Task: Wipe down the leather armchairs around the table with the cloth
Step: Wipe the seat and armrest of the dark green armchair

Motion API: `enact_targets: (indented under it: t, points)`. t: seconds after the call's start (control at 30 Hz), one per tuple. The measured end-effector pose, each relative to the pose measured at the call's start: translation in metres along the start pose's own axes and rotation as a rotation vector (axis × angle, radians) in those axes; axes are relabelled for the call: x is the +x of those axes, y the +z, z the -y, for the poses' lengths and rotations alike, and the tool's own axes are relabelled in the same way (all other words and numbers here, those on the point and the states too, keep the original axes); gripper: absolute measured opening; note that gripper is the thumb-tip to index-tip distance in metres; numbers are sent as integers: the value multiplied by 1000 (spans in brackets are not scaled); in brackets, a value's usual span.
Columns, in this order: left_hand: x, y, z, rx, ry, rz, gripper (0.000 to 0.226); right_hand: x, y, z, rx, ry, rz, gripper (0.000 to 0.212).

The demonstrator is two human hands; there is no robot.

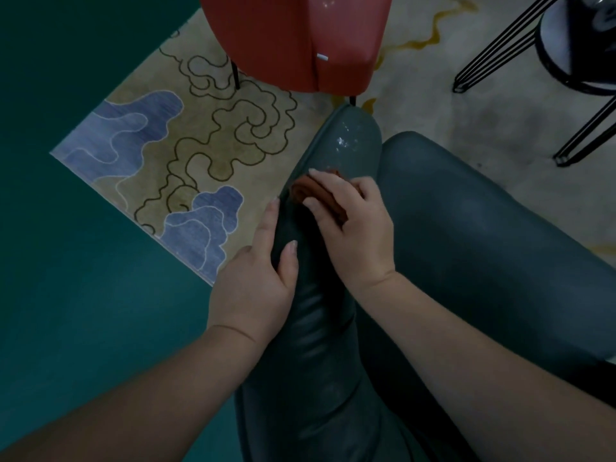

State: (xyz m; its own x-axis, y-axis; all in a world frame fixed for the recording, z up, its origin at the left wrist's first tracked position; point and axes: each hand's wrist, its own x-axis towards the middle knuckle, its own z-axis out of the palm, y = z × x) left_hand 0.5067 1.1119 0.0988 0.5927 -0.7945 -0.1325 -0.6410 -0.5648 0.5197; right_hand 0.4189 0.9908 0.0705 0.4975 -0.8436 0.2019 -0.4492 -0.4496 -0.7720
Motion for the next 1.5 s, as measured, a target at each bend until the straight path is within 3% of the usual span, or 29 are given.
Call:
enact_targets:
  t: [0.1, 0.17, 0.27, 0.47, 0.57, 0.77, 1.03, 1.13, 1.2, 1.33, 1.5]
  points:
    - [0, 0, 0, -29, -13, 0, 62, 32, -4, -13, 261, 268, -129, 34]
    - [-1, 0, 0, -35, -17, -11, 62, 67, -5, -24, 299, 423, -220, 37]
    - [-2, 0, 0, -22, -10, -17, 62, 96, 2, -32, 314, 525, -190, 48]
    - [-1, 2, 1, -28, -18, -12, 62, 50, 2, -19, 133, 276, -58, 43]
    - [-2, 2, 1, -20, -20, -19, 61, 33, -4, -21, 187, 209, -16, 39]
    - [-2, 4, 2, -30, -11, -31, 61, 104, 2, -32, 310, 492, -181, 39]
    - [0, 4, 1, -10, -16, -33, 61, 44, -3, -20, 208, 210, 11, 38]
    - [-1, 3, 0, -5, -24, -25, 61, 55, -13, -22, 436, 350, -29, 23]
    - [-2, 2, -1, -19, -28, -26, 61, 64, -12, -21, 502, 409, -85, 27]
    - [-1, 2, -1, -8, -24, -28, 61, 42, -5, -18, 309, 209, 50, 38]
    - [-1, 1, -3, -3, -21, -25, 62, -1, -4, -20, 147, -11, -15, 38]
